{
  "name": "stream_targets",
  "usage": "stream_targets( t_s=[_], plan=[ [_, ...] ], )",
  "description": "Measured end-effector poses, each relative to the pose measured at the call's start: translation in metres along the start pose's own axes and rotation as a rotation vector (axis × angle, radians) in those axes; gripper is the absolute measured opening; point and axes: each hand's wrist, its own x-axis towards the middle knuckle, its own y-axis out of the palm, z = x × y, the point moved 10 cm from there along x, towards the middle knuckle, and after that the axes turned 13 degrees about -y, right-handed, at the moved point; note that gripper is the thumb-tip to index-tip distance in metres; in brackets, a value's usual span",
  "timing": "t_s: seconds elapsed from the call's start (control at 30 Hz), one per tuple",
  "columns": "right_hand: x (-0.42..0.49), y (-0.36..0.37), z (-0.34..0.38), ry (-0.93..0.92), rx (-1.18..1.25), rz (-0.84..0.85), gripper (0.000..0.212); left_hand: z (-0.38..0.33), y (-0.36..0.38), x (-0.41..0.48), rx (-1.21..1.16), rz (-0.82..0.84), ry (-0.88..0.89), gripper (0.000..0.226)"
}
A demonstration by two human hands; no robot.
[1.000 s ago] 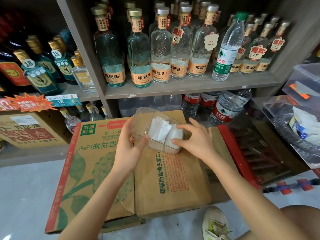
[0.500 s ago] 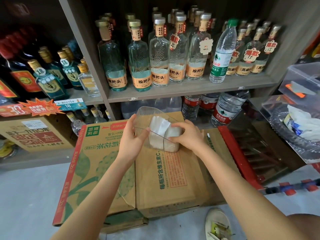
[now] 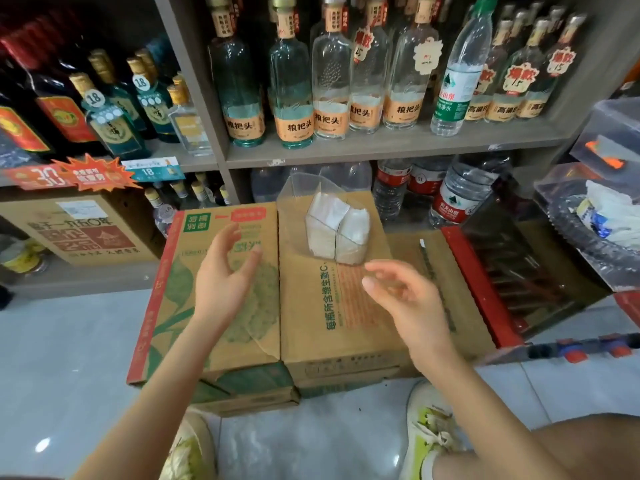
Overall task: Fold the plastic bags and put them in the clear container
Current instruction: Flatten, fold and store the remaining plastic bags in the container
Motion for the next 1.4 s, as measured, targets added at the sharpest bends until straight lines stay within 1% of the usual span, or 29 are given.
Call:
stream_targets(
  t_s=[0.07,0.13,0.2,0.27,0.33,0.4,0.5,0.57,0.67,0.77,0.83,0.93,1.03,1.13,1.2,1.27,1.4],
  plan=[
    [-0.042,0.025,-0.016,0.063,0.053,0.063,0.015,0.032,-0.021,-0.022,0.221,-0.072,0.047,0.056],
    [-0.083,0.053,-0.048,0.175,0.055,0.157,0.013,0.068,-0.037,-0.04,0.437,-0.125,0.083,0.063],
    [-0.121,0.077,-0.097,0.306,-0.005,0.254,0.014,0.104,-0.049,-0.05,0.582,-0.13,0.094,0.068],
    [-0.155,0.093,-0.152,0.402,-0.081,0.32,0.016,0.129,-0.056,-0.053,0.665,-0.117,0.104,0.071],
    [-0.184,0.109,-0.2,0.494,-0.156,0.396,0.02,0.136,-0.057,-0.053,0.704,-0.146,0.157,0.068],
    [-0.207,0.125,-0.233,0.568,-0.219,0.443,0.023,0.134,-0.056,-0.055,0.723,-0.241,0.233,0.058],
    [-0.234,0.15,-0.274,0.666,-0.291,0.499,0.041,0.132,-0.057,-0.06,0.678,-0.405,0.323,0.048],
    [-0.25,0.165,-0.301,0.761,-0.285,0.497,0.05,0.131,-0.057,-0.061,0.636,-0.483,0.385,0.047],
    [-0.269,0.18,-0.334,0.904,-0.27,0.434,0.055,0.128,-0.058,-0.066,0.621,-0.552,0.471,0.046],
    [-0.276,0.189,-0.366,0.975,-0.328,0.407,0.064,0.13,-0.057,-0.065,0.633,-0.606,0.516,0.047],
    [-0.277,0.193,-0.379,1.003,-0.379,0.423,0.069,0.131,-0.057,-0.067,0.641,-0.635,0.538,0.048],
    [-0.278,0.2,-0.394,1.032,-0.406,0.41,0.068,0.13,-0.057,-0.067,0.635,-0.643,0.558,0.049],
    [-0.281,0.208,-0.4,1.071,-0.385,0.358,0.064,0.129,-0.057,-0.067,0.637,-0.647,0.562,0.049],
    [-0.279,0.21,-0.394,1.078,-0.359,0.34,0.054,0.127,-0.057,-0.068,0.627,-0.653,0.575,0.05],
    [-0.267,0.209,-0.378,1.016,-0.355,0.368,0.052,0.126,-0.057,-0.068,0.621,-0.651,0.575,0.05],
    [-0.248,0.206,-0.355,0.91,-0.359,0.427,0.05,0.127,-0.058,-0.065,0.626,-0.633,0.545,0.05],
    [-0.203,0.194,-0.28,0.646,-0.408,0.568,0.04,0.127,-0.058,-0.062,0.64,-0.519,0.441,0.047]
  ],
)
